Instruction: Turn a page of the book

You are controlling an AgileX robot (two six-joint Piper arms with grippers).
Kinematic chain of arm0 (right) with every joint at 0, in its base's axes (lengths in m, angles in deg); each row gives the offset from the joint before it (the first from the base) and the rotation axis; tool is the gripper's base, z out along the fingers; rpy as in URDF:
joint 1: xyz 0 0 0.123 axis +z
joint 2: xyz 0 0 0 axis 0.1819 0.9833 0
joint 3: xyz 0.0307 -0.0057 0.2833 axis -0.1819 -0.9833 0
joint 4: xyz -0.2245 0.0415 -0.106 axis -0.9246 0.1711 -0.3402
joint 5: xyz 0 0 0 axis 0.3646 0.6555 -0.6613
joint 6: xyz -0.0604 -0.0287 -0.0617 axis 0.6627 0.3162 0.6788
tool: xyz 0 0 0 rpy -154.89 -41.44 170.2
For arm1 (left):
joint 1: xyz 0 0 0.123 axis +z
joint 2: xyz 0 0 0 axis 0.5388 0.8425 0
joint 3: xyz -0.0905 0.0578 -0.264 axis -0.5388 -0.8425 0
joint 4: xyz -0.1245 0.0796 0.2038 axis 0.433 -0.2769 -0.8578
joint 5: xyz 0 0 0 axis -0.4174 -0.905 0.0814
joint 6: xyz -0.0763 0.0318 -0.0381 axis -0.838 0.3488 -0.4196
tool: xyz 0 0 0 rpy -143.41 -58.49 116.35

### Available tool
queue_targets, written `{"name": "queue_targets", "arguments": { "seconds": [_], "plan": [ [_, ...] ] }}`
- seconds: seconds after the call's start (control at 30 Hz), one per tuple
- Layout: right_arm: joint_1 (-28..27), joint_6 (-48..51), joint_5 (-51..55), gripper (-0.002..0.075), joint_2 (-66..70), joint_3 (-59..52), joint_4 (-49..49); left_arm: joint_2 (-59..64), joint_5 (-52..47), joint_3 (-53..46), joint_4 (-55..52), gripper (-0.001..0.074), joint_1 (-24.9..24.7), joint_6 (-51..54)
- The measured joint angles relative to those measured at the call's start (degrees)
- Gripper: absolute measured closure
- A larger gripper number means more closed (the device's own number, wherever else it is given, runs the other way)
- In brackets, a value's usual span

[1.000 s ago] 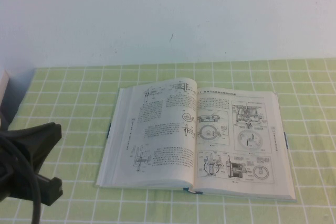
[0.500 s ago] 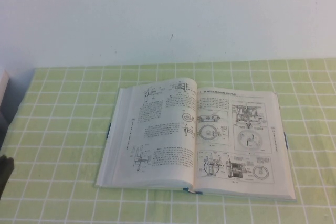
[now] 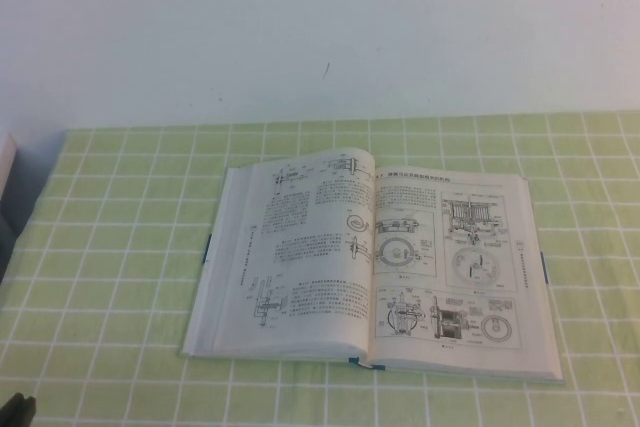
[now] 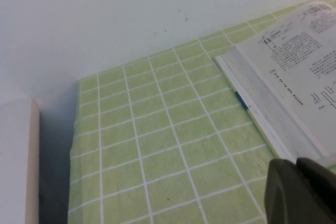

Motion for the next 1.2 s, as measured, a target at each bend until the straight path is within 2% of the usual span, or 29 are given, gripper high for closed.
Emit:
{"name": "queue_targets", "arguments": {
  "seconds": [0.13, 0.2, 0.37, 0.43, 1.2],
  "plan": [
    [0.00, 0.00, 0.00, 0.0728, 0.00, 0.00, 0.09, -0.04, -0.26, 0.00, -0.77, 0.0739, 0.00, -0.30],
    [0.00, 0.00, 0.00, 0.0728, 0.00, 0.00, 0.09, -0.04, 0.10, 0.00, -3.55, 0.0739, 0.00, -4.31],
    [0.00, 0.00, 0.00, 0.0728, 0.00, 0.00, 0.09, -0.13, -1.82, 0.00, -19.94, 0.0739, 0.00, -28.50],
    [0.00, 0.00, 0.00, 0.0728, 0.00, 0.00, 0.09, -0.13, -3.18, 0.00, -22.12, 0.0739, 0.00, -33.13],
    [0.00, 0.00, 0.00, 0.0728, 0.00, 0.00, 0.44, -0.13, -3.66, 0.10, -23.80, 0.0739, 0.00, -35.88]
  ]
}}
